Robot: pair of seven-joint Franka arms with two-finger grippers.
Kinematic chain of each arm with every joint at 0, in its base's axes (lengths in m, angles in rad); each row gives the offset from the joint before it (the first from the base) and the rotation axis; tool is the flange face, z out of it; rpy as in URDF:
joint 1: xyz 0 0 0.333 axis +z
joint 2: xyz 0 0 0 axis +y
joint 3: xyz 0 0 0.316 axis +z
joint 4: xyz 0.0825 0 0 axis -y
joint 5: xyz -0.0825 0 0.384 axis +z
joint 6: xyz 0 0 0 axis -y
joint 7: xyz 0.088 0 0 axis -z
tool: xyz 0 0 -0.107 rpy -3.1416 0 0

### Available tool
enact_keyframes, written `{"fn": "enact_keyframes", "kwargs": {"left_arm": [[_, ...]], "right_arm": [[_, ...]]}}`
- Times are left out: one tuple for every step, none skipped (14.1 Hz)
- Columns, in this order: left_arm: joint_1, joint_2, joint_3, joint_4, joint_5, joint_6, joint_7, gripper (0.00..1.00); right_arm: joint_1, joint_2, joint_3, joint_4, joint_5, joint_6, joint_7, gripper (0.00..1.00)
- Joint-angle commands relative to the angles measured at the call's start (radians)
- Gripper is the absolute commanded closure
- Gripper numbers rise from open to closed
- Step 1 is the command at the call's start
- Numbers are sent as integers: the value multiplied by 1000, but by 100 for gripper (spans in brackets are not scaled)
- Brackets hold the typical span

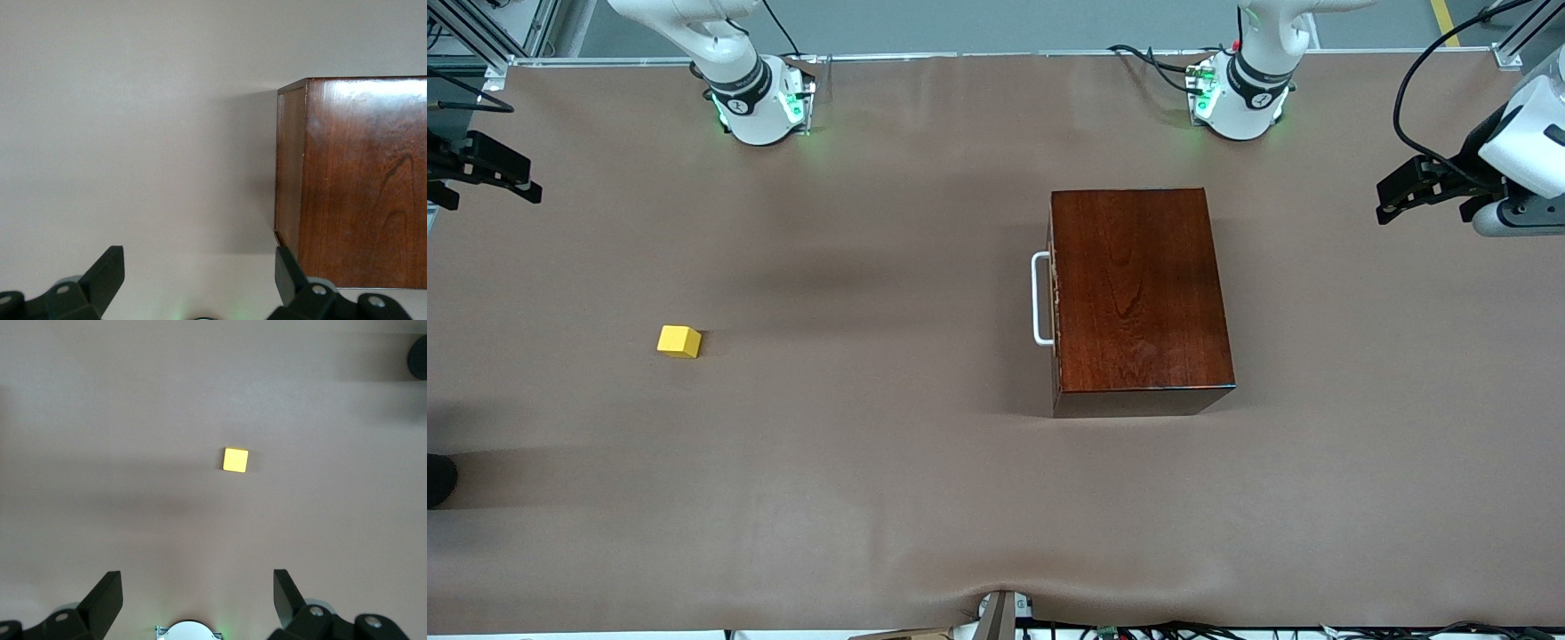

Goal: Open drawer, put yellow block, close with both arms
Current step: 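Move the left gripper over the box toward the white drawer handle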

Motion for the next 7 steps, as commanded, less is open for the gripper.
{"fn": "enact_keyframes", "kwargs": {"left_arm": [[12,0,-7,9,-6,-18,15,0],[12,0,-7,14,-6,-18,13,0],[12,0,-7,14,-6,-18,13,0],[12,0,-7,15,-6,-17,12,0],[12,0,-7,15,-6,-17,9,0],[10,2,-7,15,-4,-17,4,0],[10,2,-7,14,-6,-17,1,0]], "right_arm": [[-5,8,0,16,17,-13,14,0],[-6,8,0,16,17,-13,14,0],[-6,8,0,16,17,-13,14,0],[-6,8,0,16,17,-13,14,0],[-6,8,0,16,17,-13,14,0],[-6,8,0,16,17,-13,14,0],[-5,8,0,16,17,-13,14,0]]}}
